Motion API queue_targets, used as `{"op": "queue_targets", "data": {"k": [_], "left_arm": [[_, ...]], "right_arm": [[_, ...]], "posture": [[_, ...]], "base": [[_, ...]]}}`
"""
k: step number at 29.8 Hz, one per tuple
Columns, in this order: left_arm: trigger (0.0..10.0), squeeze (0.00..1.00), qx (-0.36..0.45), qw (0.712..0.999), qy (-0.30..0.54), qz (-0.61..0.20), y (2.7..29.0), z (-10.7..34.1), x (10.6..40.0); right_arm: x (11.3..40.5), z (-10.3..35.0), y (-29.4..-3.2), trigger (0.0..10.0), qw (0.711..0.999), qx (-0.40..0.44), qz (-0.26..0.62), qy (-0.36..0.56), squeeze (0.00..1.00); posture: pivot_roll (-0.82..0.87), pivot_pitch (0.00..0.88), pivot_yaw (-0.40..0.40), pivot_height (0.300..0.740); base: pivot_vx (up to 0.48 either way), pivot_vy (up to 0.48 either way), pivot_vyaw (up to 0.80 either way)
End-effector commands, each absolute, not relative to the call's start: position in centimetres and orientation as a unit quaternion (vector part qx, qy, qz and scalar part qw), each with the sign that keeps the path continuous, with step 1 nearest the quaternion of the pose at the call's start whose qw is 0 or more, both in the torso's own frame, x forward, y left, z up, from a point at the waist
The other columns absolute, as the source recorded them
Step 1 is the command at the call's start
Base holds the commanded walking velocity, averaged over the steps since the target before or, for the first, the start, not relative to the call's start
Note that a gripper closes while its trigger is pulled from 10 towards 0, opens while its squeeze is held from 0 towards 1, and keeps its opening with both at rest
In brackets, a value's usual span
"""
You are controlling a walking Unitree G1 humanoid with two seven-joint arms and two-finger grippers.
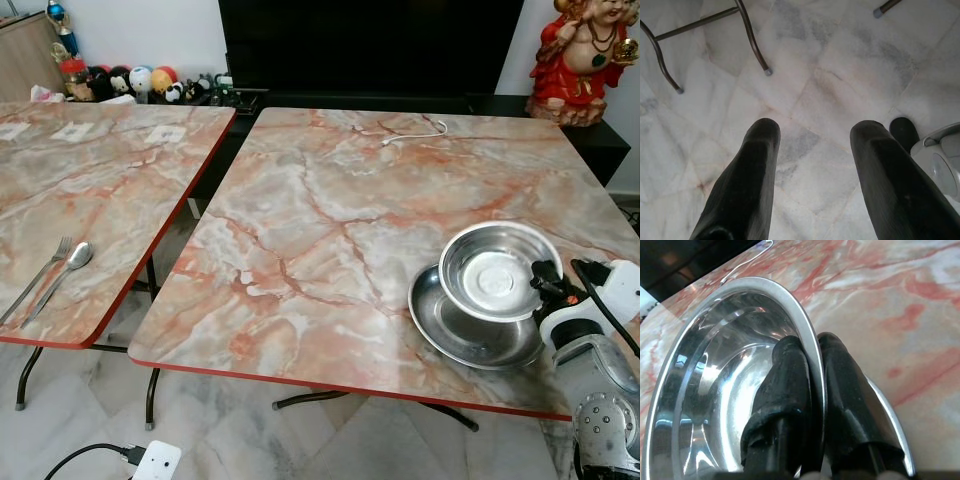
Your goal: Setting the table
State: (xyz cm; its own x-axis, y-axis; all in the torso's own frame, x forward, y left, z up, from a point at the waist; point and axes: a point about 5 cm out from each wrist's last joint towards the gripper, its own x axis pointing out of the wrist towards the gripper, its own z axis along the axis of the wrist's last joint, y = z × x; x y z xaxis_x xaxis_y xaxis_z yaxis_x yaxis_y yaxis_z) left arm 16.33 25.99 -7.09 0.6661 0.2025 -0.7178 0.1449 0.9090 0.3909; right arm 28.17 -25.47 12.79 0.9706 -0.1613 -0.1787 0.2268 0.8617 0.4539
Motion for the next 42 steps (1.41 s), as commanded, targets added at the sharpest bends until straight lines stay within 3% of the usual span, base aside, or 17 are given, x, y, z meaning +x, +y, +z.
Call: {"op": "queue_targets", "data": {"k": [1, 13, 42], "left_arm": [[10.0, 0.00, 0.213, 0.884, 0.415, 0.022, 26.4, -7.2, 15.9], [10.0, 0.00, 0.211, 0.884, 0.416, 0.025, 26.5, -7.1, 16.0], [10.0, 0.00, 0.210, 0.885, 0.414, 0.025, 26.5, -7.1, 15.8]], "right_arm": [[28.4, 13.2, -25.6, 10.0, 0.961, 0.251, -0.096, 0.067, 0.00], [28.9, 11.8, -25.0, 10.0, 0.960, 0.240, -0.069, 0.124, 0.00], [29.0, 10.8, -24.2, 10.0, 0.962, 0.223, -0.055, 0.147, 0.00]], "posture": [[0.09, 0.006, -0.005, 0.740], [0.10, 0.026, -0.010, 0.740], [0.10, 0.034, -0.012, 0.740]], "base": [[0.000, 0.000, 0.00], [0.000, 0.000, 0.00], [0.000, 0.000, 0.00]]}}
